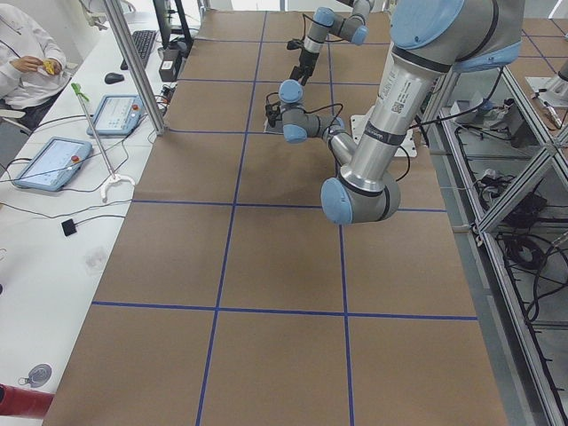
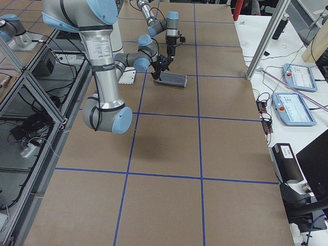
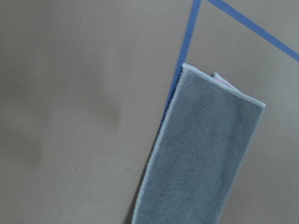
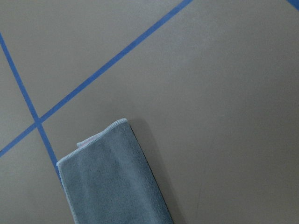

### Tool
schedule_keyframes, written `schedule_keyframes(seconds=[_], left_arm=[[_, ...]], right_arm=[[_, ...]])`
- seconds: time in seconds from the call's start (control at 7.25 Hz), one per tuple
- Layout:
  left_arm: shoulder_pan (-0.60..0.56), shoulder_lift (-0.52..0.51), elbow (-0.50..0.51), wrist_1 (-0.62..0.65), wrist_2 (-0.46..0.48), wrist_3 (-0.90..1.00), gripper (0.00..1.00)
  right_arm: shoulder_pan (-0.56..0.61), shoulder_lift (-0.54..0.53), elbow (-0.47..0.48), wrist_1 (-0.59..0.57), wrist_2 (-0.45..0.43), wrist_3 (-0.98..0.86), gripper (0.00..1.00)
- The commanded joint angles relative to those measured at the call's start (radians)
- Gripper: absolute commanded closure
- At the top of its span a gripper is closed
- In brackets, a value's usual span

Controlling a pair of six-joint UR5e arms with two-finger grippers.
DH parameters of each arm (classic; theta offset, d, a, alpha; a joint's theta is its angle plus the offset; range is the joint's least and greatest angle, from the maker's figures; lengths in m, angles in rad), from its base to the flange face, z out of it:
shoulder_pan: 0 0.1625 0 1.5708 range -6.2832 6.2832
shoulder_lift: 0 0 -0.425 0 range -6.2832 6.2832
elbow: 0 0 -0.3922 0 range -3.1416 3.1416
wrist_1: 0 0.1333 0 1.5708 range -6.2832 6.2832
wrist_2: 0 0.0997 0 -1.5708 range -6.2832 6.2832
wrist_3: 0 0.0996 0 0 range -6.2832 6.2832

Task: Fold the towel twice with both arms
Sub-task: 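Release the strip with the left gripper while the right gripper moves to its near end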

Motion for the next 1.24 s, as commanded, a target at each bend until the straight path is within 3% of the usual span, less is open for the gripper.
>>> schedule_keyframes(seconds=[0.0,0.55,0.69,1.1], left_arm=[[0.005,0.009,-0.002,-0.001,0.017,-0.003,0.01],[0.005,0.012,-0.003,-0.003,0.017,-0.005,0.01],[0.005,0.012,-0.010,-0.003,0.015,-0.005,0.01],[0.005,0.033,-0.036,-0.003,0.014,-0.006,0.01]], right_arm=[[-0.112,0.014,-0.006,-0.041,-0.119,0.118,0.04],[-0.157,0.098,-0.115,-0.077,-0.115,0.148,0.10],[-0.160,0.100,-0.132,-0.076,-0.115,0.150,0.19],[-0.168,0.117,-0.175,-0.069,-0.115,0.150,0.20]])
